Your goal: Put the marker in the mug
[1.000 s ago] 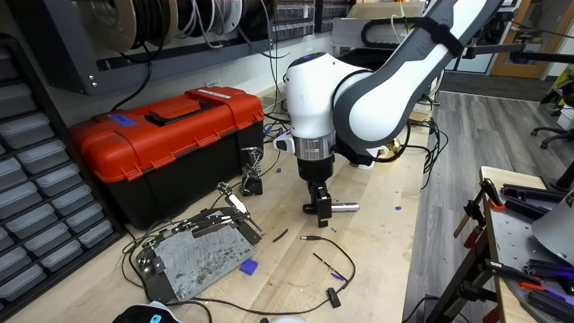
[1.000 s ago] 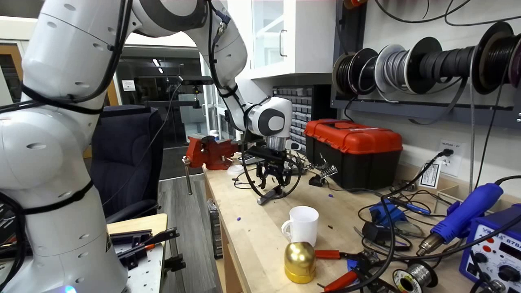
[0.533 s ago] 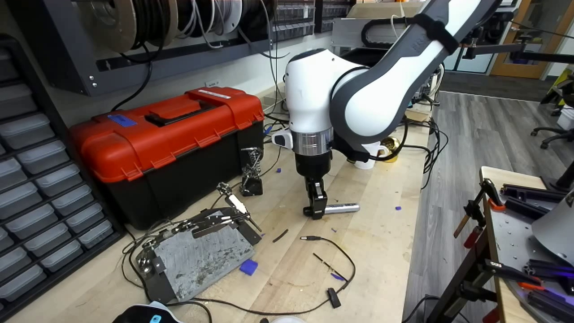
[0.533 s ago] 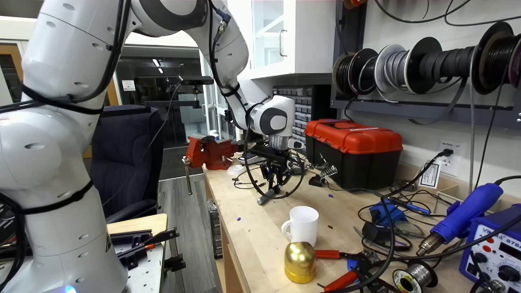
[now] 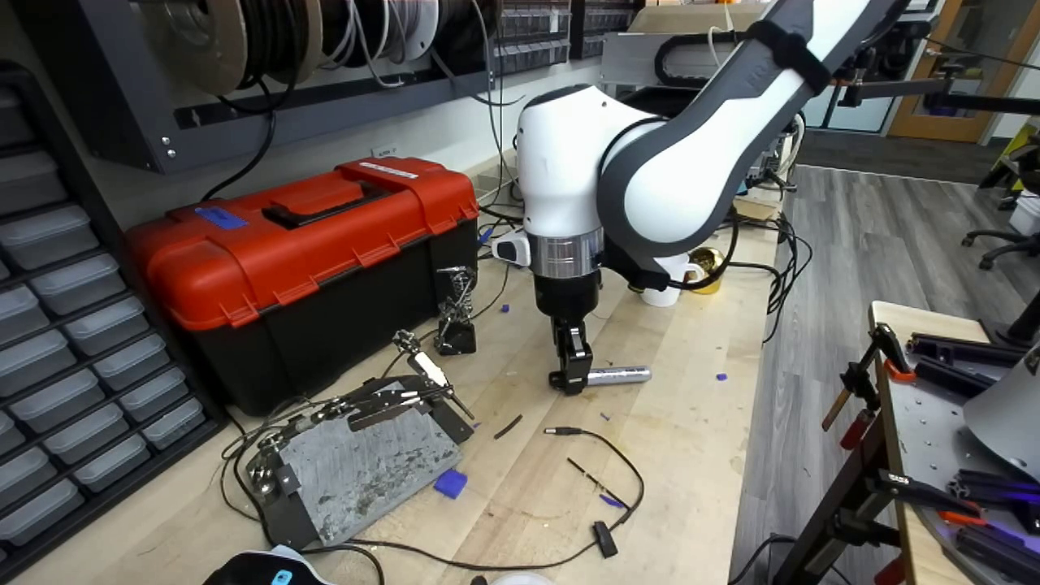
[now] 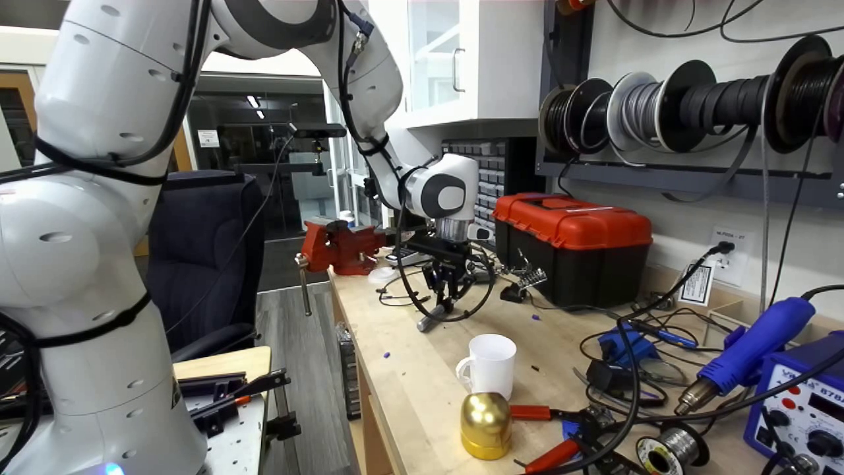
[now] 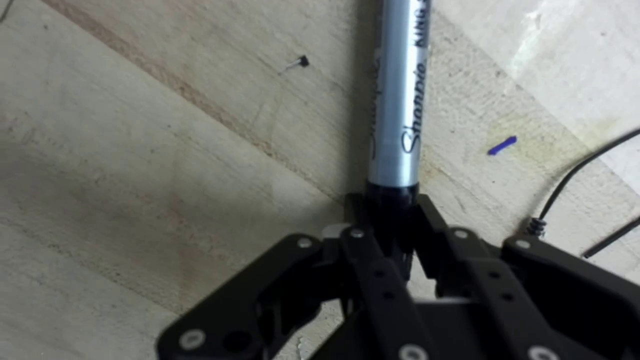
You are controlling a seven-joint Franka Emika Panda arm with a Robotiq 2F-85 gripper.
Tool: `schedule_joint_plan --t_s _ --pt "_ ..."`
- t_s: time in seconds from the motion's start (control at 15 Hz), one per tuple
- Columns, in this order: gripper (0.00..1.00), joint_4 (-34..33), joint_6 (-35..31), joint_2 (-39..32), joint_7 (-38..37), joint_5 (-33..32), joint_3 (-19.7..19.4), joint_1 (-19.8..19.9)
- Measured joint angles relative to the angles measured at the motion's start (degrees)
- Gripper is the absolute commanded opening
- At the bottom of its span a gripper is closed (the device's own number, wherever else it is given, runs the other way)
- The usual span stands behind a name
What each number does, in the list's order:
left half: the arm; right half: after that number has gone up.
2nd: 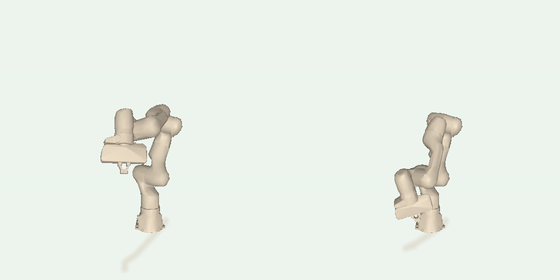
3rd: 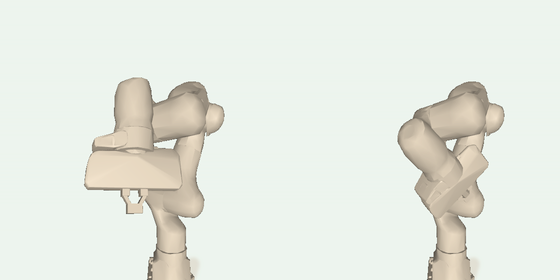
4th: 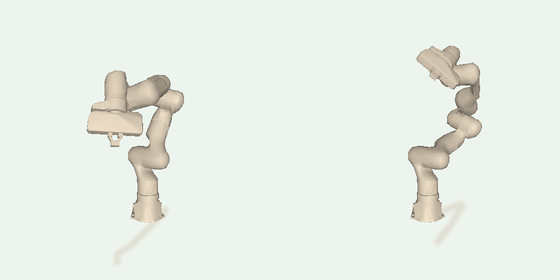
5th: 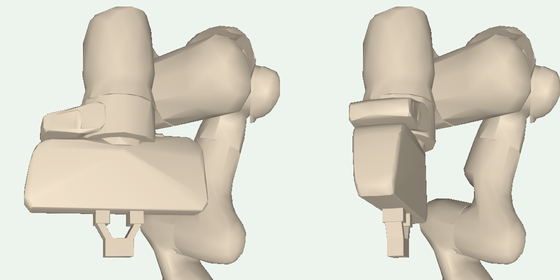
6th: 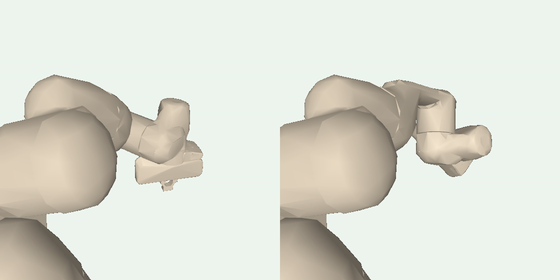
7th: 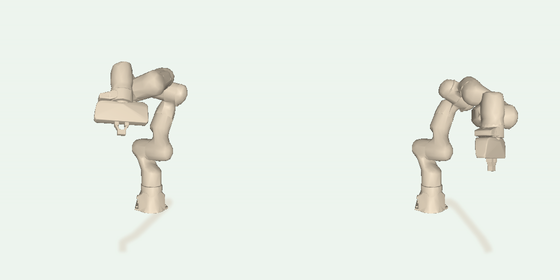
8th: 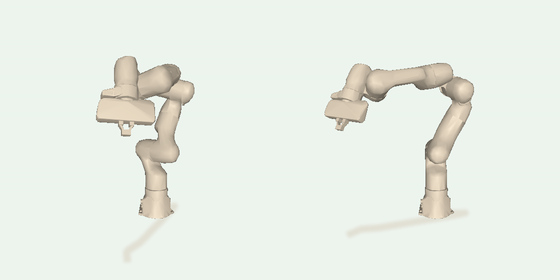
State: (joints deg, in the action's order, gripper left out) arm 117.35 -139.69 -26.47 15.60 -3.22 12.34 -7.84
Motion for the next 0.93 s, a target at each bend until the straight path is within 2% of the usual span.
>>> schedule_joint_plan --t_s 0.47,0.93 --pt "0.04 4.5 -0.3 7.3 -0.7 0.9 -0.5 1.1" --pt "0.04 11.4 -6.7 15.7 -0.2 4.8 -1.6 3.5"
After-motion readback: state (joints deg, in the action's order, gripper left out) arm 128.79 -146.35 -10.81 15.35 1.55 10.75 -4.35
